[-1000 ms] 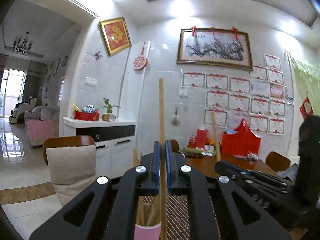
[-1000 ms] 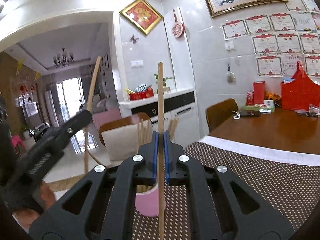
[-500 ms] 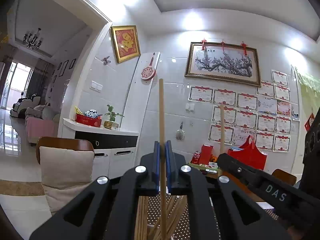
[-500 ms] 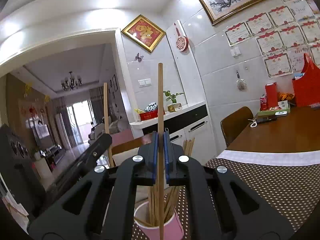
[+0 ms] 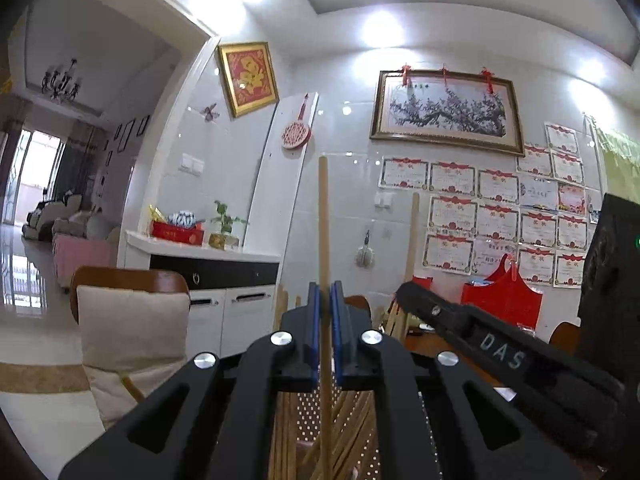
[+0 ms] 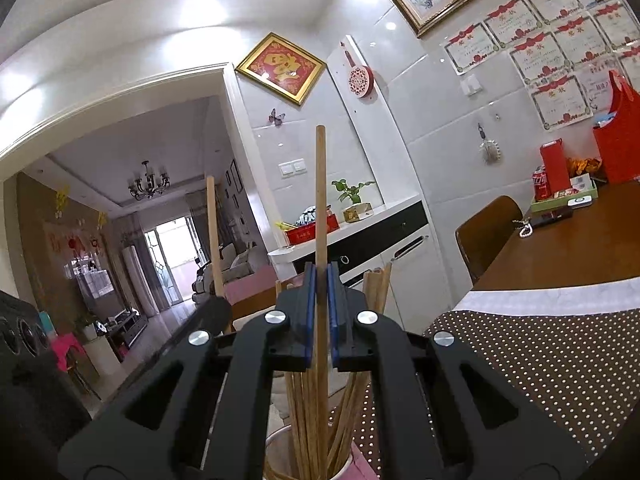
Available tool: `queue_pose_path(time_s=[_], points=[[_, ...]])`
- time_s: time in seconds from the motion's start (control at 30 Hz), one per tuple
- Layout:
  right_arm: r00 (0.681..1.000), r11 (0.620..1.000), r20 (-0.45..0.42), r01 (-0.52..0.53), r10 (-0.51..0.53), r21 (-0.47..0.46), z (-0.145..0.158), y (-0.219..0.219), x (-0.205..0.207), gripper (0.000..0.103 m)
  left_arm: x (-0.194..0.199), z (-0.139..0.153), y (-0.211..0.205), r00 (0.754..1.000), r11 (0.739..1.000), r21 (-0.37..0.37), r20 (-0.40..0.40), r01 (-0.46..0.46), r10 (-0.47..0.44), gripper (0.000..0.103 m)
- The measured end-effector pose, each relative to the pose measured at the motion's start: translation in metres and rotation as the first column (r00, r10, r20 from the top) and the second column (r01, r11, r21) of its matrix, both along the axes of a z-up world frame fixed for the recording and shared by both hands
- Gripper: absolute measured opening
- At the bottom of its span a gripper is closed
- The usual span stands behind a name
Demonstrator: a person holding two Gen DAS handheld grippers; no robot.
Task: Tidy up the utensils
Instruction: 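Lower the chopstick into the pink cup and open the right gripper while the left gripper releases its chopstick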
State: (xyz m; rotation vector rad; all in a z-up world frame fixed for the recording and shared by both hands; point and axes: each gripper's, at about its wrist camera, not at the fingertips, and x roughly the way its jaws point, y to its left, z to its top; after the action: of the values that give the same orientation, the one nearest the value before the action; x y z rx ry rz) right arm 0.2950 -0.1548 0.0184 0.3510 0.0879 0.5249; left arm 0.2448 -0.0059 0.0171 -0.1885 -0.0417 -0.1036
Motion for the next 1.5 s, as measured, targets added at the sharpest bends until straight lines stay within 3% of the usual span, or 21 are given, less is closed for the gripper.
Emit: queue_pose_path(time_s=[0.2, 0.37, 0.8, 0.9, 1.17, 1.4, 1.5], points=[[1.000, 1.000, 0.010, -0.020, 0.020, -0.010, -0.006, 0.005, 0.000, 0.006, 0.002, -0.006, 0.005, 0.999, 1.000, -0.018, -0.039, 0.001, -0.002, 0.007], [1.000, 1.000, 0.021, -0.017, 0.017, -0.025, -0.007, 0.010, -0.002, 0.006, 0.003, -0.006, 0.005, 0.999, 1.000, 0.009, -0.019, -0.027, 0.027, 0.007], [0.999, 0.999, -0.008, -0.037, 0.037, -0.034, -0.016, 0.010, -0.011, 0.006, 0.006, -0.019, 0.010, 0.992, 1.000, -0.025, -0.123, -0.015, 0.012, 0.007], [0.999, 0.998, -0.006, -0.042, 0.042, -0.037, -0.016, 0.012, -0.012, 0.006, 0.000, -0.019, 0.018, 0.992, 0.998, -0.053, -0.123, -0.014, 0.007, 0.020], [0.997, 0.994, -0.036, -0.075, 0.073, -0.081, -0.026, 0.026, -0.012, 0.006, -0.013, -0.018, 0.038, 0.992, 0.996, -0.089, -0.128, 0.008, -0.019, 0.023], [0.996, 0.983, -0.049, -0.086, 0.079, -0.164, -0.039, 0.039, -0.028, 0.006, -0.020, -0.016, 0.047, 0.987, 0.996, -0.090, -0.158, 0.023, -0.038, 0.033], [0.996, 0.978, -0.061, -0.075, 0.064, -0.193, -0.043, 0.039, -0.035, 0.007, -0.023, -0.014, 0.043, 0.985, 0.998, -0.052, -0.171, 0.025, -0.033, 0.039]])
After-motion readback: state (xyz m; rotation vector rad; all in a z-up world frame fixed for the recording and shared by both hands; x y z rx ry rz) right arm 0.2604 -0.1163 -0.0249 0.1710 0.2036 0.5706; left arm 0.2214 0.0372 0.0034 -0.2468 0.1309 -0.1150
